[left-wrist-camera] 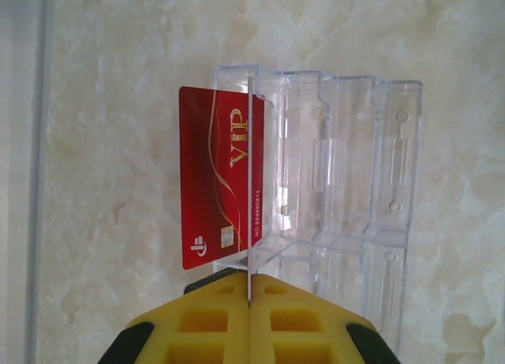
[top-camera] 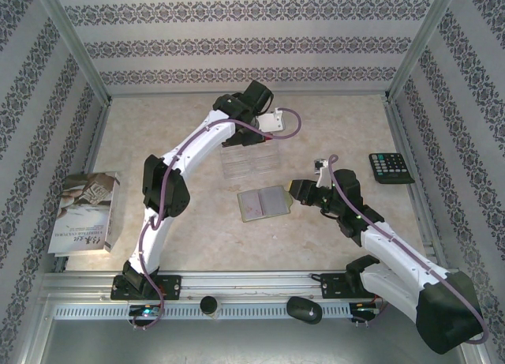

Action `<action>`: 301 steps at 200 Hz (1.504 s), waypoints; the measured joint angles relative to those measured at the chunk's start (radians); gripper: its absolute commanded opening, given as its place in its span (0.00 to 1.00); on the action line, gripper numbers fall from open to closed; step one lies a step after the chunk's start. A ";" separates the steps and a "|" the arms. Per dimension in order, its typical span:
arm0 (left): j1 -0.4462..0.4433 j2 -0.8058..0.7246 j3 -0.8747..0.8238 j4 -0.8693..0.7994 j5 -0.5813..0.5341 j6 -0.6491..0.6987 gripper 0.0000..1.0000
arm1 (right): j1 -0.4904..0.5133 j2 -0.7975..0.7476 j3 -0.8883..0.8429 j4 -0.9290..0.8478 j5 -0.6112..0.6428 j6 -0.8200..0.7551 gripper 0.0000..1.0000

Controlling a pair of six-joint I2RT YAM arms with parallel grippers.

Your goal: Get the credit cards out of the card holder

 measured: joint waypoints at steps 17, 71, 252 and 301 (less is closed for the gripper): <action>0.000 0.013 0.003 0.010 -0.003 0.000 0.00 | -0.007 0.000 0.000 0.000 0.000 0.000 0.28; 0.002 0.068 0.005 0.051 -0.005 0.000 0.00 | -0.016 0.000 0.000 0.000 -0.005 0.000 0.27; 0.015 0.069 0.002 0.077 -0.013 -0.008 0.06 | -0.020 -0.005 0.000 -0.001 -0.008 0.000 0.29; 0.015 0.069 -0.002 0.083 -0.013 -0.028 0.25 | -0.020 -0.015 0.000 -0.001 -0.008 0.000 0.29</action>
